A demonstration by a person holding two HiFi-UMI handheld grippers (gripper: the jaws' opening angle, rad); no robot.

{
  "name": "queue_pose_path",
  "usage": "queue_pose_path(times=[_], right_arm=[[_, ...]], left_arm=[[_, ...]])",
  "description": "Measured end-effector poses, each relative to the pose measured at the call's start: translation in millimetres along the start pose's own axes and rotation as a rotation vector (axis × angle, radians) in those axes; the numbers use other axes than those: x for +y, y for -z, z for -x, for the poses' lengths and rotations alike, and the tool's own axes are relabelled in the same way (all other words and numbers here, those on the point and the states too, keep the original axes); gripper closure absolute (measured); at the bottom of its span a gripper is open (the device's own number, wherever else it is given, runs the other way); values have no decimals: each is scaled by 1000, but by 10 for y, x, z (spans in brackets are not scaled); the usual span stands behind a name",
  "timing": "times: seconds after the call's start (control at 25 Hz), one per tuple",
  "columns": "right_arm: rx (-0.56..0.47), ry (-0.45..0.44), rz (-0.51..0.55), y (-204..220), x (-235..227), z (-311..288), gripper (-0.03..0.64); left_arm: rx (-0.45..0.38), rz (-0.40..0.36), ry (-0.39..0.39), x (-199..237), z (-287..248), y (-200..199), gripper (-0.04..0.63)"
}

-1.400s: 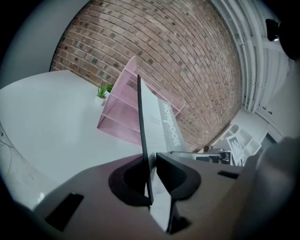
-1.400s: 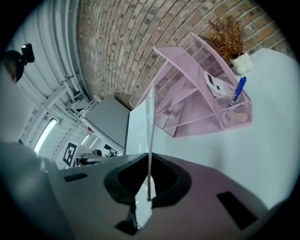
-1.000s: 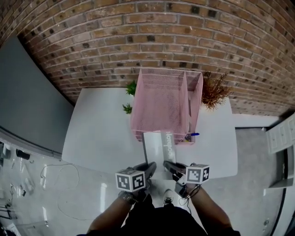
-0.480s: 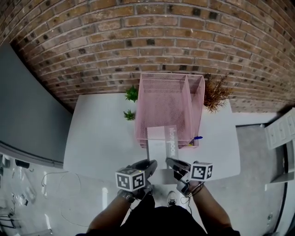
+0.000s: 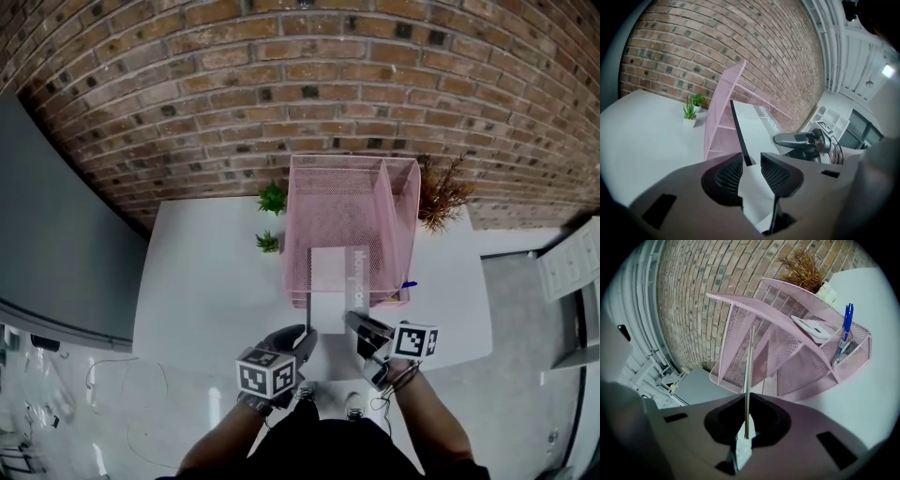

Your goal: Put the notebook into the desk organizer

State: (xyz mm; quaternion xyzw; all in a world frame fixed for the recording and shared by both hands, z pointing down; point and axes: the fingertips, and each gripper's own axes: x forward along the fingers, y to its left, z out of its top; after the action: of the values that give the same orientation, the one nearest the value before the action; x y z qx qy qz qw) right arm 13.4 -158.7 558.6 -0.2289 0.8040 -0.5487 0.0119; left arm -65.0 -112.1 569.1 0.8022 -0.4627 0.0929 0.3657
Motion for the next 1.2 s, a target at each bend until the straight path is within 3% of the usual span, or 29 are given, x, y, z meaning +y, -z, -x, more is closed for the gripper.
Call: queue_pose_path(times=[0.28,0.4,0.64,0.8,0.88,1.0,1.2], right_arm=[[-36,38,-69,-144,-20,-93,604],[-54,-8,-43,-227,47,-168,604],[-40,105,-113,-207,-114,-107,603],[-28,68,-104,-220,-61,-167,597],[-5,101,-95,-195,-87,-166,583],[35,96,-7,-198,-48,-209,560],[115,114,124,-177,18,-217,505]], left_arm=[[16,-194,-37,-2,-12,-8,452],[8,-230,-60,26,-79,-35,437],[4,-231,-135,157,-155,-72,437],[10,-227,-130,164,-186,-69,437],[1,-224,-120,141,-203,-103,437],[-8,-209,-104,113,-223,-145,437],[-3,-112,-59,101,-241,-134,437]])
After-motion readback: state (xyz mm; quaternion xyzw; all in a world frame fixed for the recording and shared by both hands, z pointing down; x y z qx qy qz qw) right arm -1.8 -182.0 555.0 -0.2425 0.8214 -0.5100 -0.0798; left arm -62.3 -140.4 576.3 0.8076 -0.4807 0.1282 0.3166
